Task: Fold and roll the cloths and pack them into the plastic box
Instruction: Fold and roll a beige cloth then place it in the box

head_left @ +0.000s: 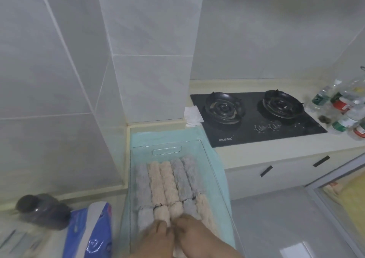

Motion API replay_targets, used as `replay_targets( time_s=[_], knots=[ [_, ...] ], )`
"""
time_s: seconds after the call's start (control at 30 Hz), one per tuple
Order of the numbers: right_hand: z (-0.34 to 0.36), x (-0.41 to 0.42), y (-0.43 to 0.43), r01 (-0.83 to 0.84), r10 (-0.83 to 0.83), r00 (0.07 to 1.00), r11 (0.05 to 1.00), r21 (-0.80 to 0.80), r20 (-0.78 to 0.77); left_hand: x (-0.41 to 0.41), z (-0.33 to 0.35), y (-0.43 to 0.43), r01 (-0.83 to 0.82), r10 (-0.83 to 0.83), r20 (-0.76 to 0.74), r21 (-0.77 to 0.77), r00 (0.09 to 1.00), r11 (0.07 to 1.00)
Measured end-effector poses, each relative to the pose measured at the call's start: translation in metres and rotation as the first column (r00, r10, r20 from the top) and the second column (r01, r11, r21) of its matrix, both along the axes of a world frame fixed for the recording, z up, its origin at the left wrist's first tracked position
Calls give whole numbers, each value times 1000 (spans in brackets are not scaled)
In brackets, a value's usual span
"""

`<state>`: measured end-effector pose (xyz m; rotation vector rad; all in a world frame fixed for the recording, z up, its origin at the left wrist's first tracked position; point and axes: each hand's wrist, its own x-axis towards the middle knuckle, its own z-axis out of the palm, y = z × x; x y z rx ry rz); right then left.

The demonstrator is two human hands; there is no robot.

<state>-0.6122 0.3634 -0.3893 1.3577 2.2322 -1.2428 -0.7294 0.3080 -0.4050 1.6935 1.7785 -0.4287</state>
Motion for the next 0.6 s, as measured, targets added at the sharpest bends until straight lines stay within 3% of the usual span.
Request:
replay_targets(
  time_s=[0.13,0.27,0.37,0.43,0.6],
  knots=[
    [-2,-3,7,71,-74,996,995,-64,-50,11,7,-3,-271,267,47,110,962,956],
    [3,14,19,313,-311,935,950,-14,-171,22,19,-8,-522,526,37,206,849,828],
    [-3,23,33,526,-542,835,837,-151,-93,28,15,-11,-680,669,127,80,732,729],
    [-15,20,40,575,-589,808,792,-207,-10,26,12,-10,-765,751,188,3,633,644],
    [-16,7,45,657,-661,743,686,-313,110,22,9,-8,-832,834,230,-134,502,538]
  ],
)
